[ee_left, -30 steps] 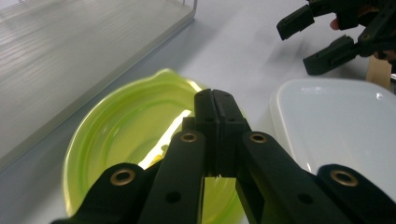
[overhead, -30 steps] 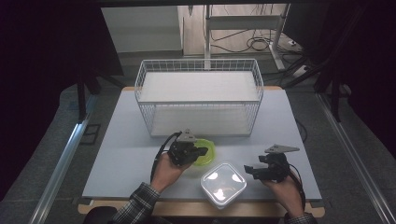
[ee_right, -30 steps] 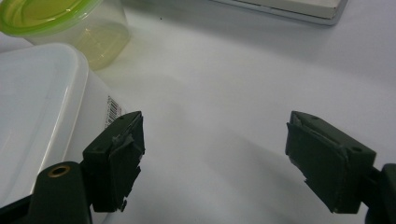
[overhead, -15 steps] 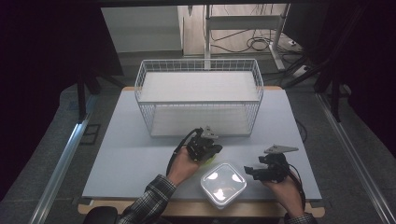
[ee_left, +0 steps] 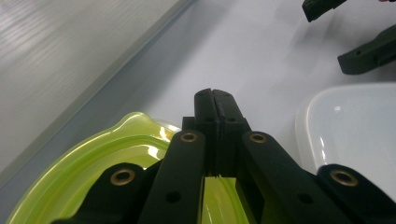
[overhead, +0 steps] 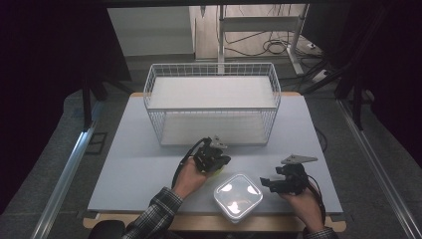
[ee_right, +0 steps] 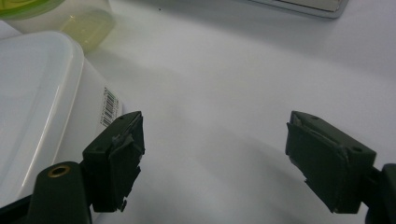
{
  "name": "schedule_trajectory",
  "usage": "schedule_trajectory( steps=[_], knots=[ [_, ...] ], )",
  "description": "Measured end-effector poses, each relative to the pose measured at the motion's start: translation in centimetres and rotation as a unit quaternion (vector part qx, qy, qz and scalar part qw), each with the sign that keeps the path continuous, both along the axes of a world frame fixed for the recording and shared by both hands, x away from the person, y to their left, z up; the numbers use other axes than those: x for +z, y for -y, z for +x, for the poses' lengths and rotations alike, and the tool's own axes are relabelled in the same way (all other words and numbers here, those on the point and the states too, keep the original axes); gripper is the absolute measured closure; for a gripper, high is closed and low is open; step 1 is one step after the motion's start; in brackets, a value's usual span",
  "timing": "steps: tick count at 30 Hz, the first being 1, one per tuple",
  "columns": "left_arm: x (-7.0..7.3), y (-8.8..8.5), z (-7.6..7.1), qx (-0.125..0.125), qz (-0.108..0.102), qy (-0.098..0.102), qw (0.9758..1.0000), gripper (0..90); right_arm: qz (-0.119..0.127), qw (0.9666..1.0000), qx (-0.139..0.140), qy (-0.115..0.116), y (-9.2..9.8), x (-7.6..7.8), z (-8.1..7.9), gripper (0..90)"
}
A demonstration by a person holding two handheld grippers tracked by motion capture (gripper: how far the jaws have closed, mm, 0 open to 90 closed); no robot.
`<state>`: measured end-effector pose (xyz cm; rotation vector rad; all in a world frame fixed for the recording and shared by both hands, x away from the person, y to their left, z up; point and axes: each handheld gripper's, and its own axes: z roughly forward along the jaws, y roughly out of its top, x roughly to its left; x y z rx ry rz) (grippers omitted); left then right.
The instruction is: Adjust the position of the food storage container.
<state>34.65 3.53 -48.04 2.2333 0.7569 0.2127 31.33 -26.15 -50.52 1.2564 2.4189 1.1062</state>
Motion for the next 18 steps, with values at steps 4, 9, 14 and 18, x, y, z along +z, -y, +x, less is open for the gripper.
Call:
schedule_trajectory(
  steps=[4, 9, 14, 18],
  knots=[
    [-0.1, -1.2, -0.4, 0.008, -0.001, -0.002, 1.0, 89.8, 0.001, 1.0, 0.0, -0.001, 0.0, 0.0, 0.0, 19.7],
    [-0.2, -2.8, -0.7, 0.017, -0.007, -0.007, 0.9998, 89.8, 0.0, 1.0, 0.001, 0.0, -0.1, 0.0, 0.0, 19.6],
    [-0.3, -4.2, -1.0, 0.029, -0.013, -0.008, 0.9995, 89.8, 0.002, 1.0, 0.0, 0.0, -0.1, 0.0, 0.0, 19.6],
    [-0.3, -5.4, -1.3, 0.034, -0.005, -0.006, 0.9994, 89.8, 0.002, 1.0, -0.003, 0.002, 0.0, 0.0, 0.0, 19.6]
  ],
)
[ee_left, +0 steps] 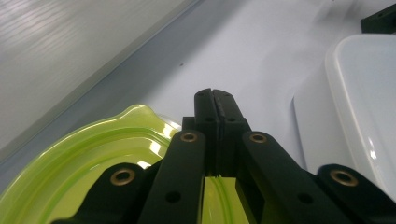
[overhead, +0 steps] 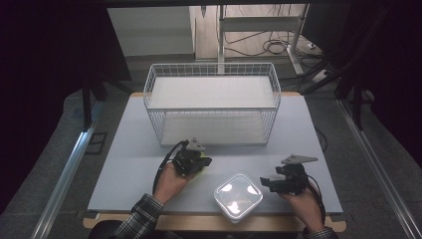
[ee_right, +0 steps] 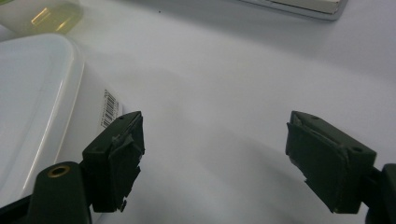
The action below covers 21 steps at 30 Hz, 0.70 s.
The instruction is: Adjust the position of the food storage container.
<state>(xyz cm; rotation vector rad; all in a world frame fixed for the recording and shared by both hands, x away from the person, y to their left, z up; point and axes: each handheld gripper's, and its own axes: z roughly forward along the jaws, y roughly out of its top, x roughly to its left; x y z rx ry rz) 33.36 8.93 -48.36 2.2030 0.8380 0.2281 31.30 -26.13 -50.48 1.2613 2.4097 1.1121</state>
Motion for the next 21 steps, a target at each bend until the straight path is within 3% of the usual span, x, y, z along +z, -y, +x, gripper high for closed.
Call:
schedule_trajectory(
  steps=[9, 13, 21],
  knots=[
    [-0.1, -2.6, -0.8, 0.03, 0.007, 0.004, 0.9995, 89.8, 0.005, 0.9999, -0.01, 0.009, 0.2, 0.2, 0.0, 19.6],
    [-0.4, -4.6, -0.9, 0.053, -0.003, 0.003, 0.9986, 89.8, 0.005, 0.9999, -0.009, 0.008, 0.2, 0.2, 0.0, 19.6],
    [-0.5, -6.9, -1.4, 0.077, -0.004, 0.001, 0.997, 89.8, 0.006, 0.9999, -0.009, 0.008, 0.2, 0.2, -0.1, 19.6]
  ],
)
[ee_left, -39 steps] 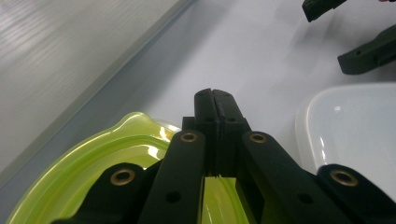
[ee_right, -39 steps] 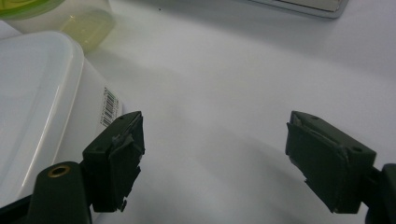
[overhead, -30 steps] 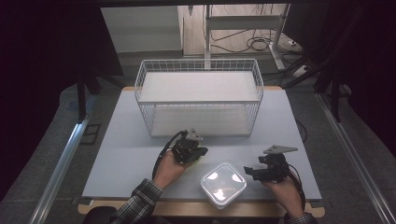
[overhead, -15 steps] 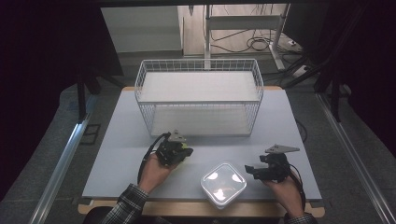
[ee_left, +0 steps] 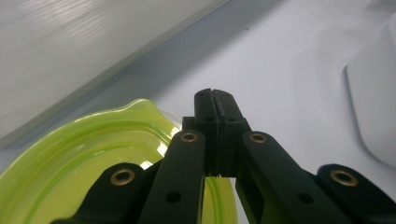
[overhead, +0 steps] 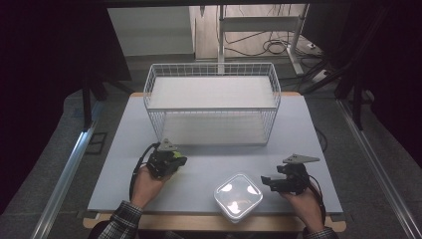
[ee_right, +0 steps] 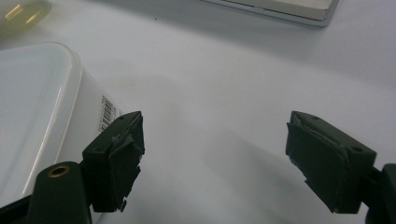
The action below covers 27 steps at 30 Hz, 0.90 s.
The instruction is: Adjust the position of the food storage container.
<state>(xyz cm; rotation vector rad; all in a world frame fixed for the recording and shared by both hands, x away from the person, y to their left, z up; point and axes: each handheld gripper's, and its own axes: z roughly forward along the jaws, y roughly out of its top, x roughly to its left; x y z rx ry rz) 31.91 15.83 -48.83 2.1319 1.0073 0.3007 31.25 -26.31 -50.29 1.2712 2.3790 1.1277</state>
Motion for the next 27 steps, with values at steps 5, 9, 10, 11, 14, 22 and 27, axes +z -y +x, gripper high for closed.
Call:
schedule_trajectory(
  steps=[5, 9, 10, 11, 14, 22, 27],
  knots=[
    [-0.1, -1.8, -0.4, 0.022, 0.005, 0.002, 0.9997, 89.8, -0.001, 1.0, 0.001, 0.0, 0.0, 0.0, 0.0, 19.6],
    [-0.2, -3.2, -0.4, 0.038, 0.002, 0.003, 0.9993, 89.8, -0.002, 1.0, 0.001, 0.001, -0.1, 0.0, 0.0, 19.6],
    [-0.2, -3.5, -0.4, 0.042, 0.002, 0.002, 0.9991, 89.8, -0.002, 1.0, 0.001, 0.0, -0.1, 0.0, 0.0, 19.6],
    [-0.2, -3.7, -0.5, 0.045, 0.001, 0.002, 0.999, 89.8, -0.002, 1.0, 0.001, 0.0, -0.1, 0.0, 0.0, 19.6],
    [-0.3, -4.5, -0.5, 0.052, 0.001, 0.003, 0.9986, 89.8, -0.001, 1.0, 0.001, 0.0, -0.1, 0.0, 0.0, 19.7],
    [0.3, -3.5, -2.0, 0.033, -0.013, 0.041, 0.9986, 88.9, 0.003, 1.0, 0.004, 0.002, 0.0, 0.3, -0.1, 25.1],
    [0.1, -1.6, -3.9, -0.005, -0.041, 0.039, 0.9984, 88.2, -0.001, 0.9998, 0.017, -0.007, -0.2, 0.9, -0.7, 46.7]
  ],
)
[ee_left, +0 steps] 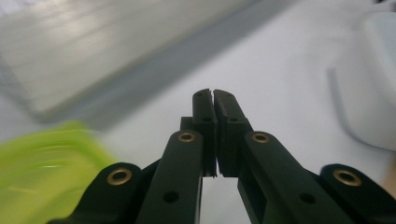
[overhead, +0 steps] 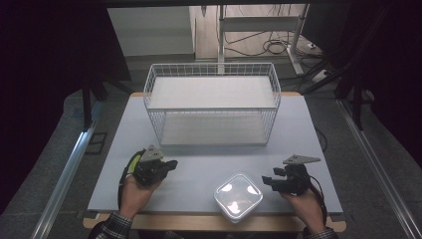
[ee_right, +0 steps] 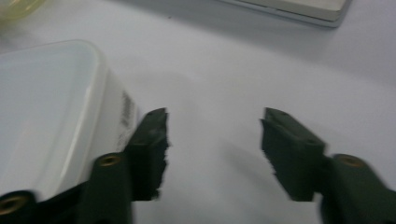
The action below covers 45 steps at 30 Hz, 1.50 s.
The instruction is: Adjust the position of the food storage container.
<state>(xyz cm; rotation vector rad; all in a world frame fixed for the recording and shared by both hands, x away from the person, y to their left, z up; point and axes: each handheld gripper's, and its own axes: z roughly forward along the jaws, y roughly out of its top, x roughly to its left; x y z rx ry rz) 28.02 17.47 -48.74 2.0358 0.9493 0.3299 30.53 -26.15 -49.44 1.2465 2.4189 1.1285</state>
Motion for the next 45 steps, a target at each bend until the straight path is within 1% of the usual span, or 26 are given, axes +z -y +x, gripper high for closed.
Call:
schedule_trajectory(
  steps=[1, 2, 3, 4, 5, 6, 7, 8, 12, 13, 14, 18, 21, 24, 25, 27, 28, 29, 30, 32, 34, 36, 40, 42, 44, 45],
  knots=[
    [-0.1, 0.4, -0.4, -0.008, -0.003, -0.002, 1.0, 88.3, -0.004, 0.9999, 0.011, -0.005, -0.2, 0.3, -0.4, 52.5],
    [-0.3, 0.7, -0.8, -0.018, -0.005, -0.005, 0.9998, 88.3, -0.004, 0.9999, 0.011, -0.005, -0.2, 0.3, -0.4, 58.9],
    [-0.5, 1.5, -1.7, -0.031, -0.012, -0.007, 0.9994, 88.4, -0.004, 0.9998, 0.02, -0.009, -0.5, 0.7, -0.8, 69.7],
    [-0.5, 1.5, -1.7, -0.031, -0.012, -0.007, 0.9994, 88.7, -0.004, 0.9998, 0.02, -0.009, -0.5, 0.7, -0.8, 69.7],
    [-0.8, 2.2, -2.6, -0.048, -0.027, -0.013, 0.9984, 88.9, -0.004, 0.9994, 0.033, -0.011, -0.8, 0.9, -1.2, 77.9],
    [-0.8, 2.2, -2.6, -0.048, -0.027, -0.013, 0.9984, 88.9, -0.004, 0.9994, 0.033, -0.011, -0.8, 0.9, -1.2, 77.9],
    [-1.0, 3.2, -3.4, -0.065, -0.029, -0.017, 0.9973, 88.9, -0.007, 0.9989, 0.046, -0.012, -1.2, 1.1, -1.7, 82.8],
    [-1.0, 3.2, -3.4, -0.065, -0.029, -0.017, 0.9973, 88.9, -0.007, 0.9989, 0.046, -0.012, -1.2, 1.1, -1.7, 82.8],
    [-1.7, 5.1, -4.7, -0.102, -0.025, -0.03, 0.994, 88.9, -0.018, 0.9979, 0.059, -0.019, -1.6, 1.0, -2.4, 85.1],
    [-2.2, 6.0, -5.1, -0.118, -0.02, -0.043, 0.9919, 88.9, -0.019, 0.9976, 0.063, -0.021, -1.7, 0.9, -2.7, 85.1],
    [-2.2, 6.0, -5.1, -0.118, -0.02, -0.043, 0.9919, 88.9, -0.019, 0.9976, 0.063, -0.021, -1.7, 0.9, -2.7, 85.1],
    [-2.6, 7.5, -5.4, -0.137, -0.01, -0.053, 0.989, 88.9, -0.016, 0.9973, 0.066, -0.029, -1.6, 0.8, -3.2, 84.9],
    [-2.7, 8.2, -5.3, -0.142, -0.018, -0.062, 0.9878, 88.8, -0.013, 0.9972, 0.064, -0.036, -1.7, 0.7, -3.7, 84.8],
    [-2.8, 8.8, -5.2, -0.14, -0.027, -0.07, 0.9873, 88.5, -0.012, 0.9974, 0.057, -0.043, -1.8, 0.7, -3.9, 84.8],
    [-2.8, 9.0, -5.1, -0.137, -0.022, -0.071, 0.9878, 88.4, -0.01, 0.9972, 0.058, -0.045, -1.9, 0.7, -4.0, 85.0],
    [-2.8, 9.1, -4.8, -0.122, -0.021, -0.072, 0.9897, 88.5, -0.02, 0.9975, 0.053, -0.042, -2.3, 0.7, -4.2, 85.0],
    [-2.8, 9.1, -4.8, -0.122, -0.021, -0.072, 0.9897, 88.5, -0.02, 0.9975, 0.053, -0.042, -2.3, 0.7, -4.2, 85.0],
    [-2.8, 9.1, -4.6, -0.118, -0.02, -0.072, 0.9902, 88.5, -0.022, 0.9975, 0.053, -0.042, -2.5, 0.7, -4.2, 85.0],
    [-2.9, 9.0, -4.1, -0.107, -0.023, -0.073, 0.9913, 88.5, -0.02, 0.9973, 0.055, -0.044, -2.6, 0.7, -4.1, 84.9],
    [-2.9, 8.9, -3.7, -0.102, -0.026, -0.074, 0.9916, 88.4, -0.019, 0.9973, 0.056, -0.044, -2.7, 0.6, -4.1, 84.7],
    [-3.0, 8.9, -3.2, -0.093, -0.025, -0.072, 0.9927, 87.8, -0.022, 0.997, 0.059, -0.045, -3.0, 0.4, -4.1, 84.1],
    [-3.0, 8.6, -3.0, -0.093, -0.032, -0.08, 0.9919, 86.6, -0.022, 0.9969, 0.063, -0.041, -3.1, 0.4, -4.1, 83.6],
    [-2.9, 8.8, -4.0, -0.104, -0.027, -0.082, 0.9908, 86.2, -0.019, 0.9962, 0.068, -0.05, -3.0, 0.4, -4.5, 84.4],
    [-2.9, 8.9, -4.2, -0.103, -0.022, -0.081, 0.9911, 86.9, -0.022, 0.9964, 0.067, -0.047, -3.2, 0.5, -4.7, 85.9],
    [-2.8, 9.0, -3.9, -0.092, -0.016, -0.081, 0.9923, 88.1, -0.023, 0.9966, 0.063, -0.049, -3.3, 0.5, -4.7, 88.1],
    [-2.8, 9.1, -3.7, -0.085, -0.018, -0.082, 0.9929, 89.0, -0.02, 0.9968, 0.059, -0.05, -3.4, 0.6, -4.7, 88.8]
  ],
)
